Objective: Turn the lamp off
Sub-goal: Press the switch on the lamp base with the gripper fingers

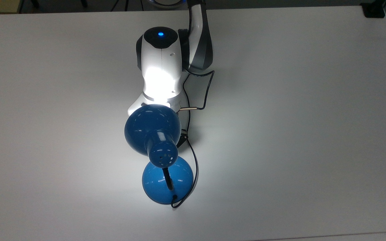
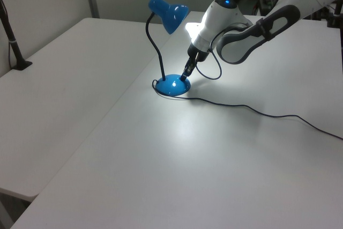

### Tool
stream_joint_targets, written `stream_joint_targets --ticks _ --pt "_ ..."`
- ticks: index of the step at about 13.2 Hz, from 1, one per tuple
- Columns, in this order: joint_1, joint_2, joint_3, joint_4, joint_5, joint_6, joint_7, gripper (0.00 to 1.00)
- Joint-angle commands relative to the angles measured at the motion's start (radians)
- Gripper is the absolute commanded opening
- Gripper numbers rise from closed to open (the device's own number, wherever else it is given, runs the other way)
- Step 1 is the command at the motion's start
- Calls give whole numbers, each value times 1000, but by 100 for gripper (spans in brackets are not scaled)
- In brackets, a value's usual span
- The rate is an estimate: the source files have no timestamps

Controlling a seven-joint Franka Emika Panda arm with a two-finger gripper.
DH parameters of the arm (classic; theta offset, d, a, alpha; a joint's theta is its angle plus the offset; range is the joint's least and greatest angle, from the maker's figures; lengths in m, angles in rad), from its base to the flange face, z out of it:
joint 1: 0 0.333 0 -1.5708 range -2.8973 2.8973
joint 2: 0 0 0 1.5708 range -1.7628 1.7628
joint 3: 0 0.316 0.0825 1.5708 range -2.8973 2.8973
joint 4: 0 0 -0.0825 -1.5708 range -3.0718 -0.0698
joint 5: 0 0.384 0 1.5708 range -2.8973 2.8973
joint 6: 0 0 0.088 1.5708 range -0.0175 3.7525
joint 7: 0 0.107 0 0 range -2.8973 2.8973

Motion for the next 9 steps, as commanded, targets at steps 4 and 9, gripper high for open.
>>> stream_joint_targets --ticks 4,9 --pt "12 6 -22 -17 -44 14 32 0" --pt "15 27 -25 -12 -51 16 49 0"
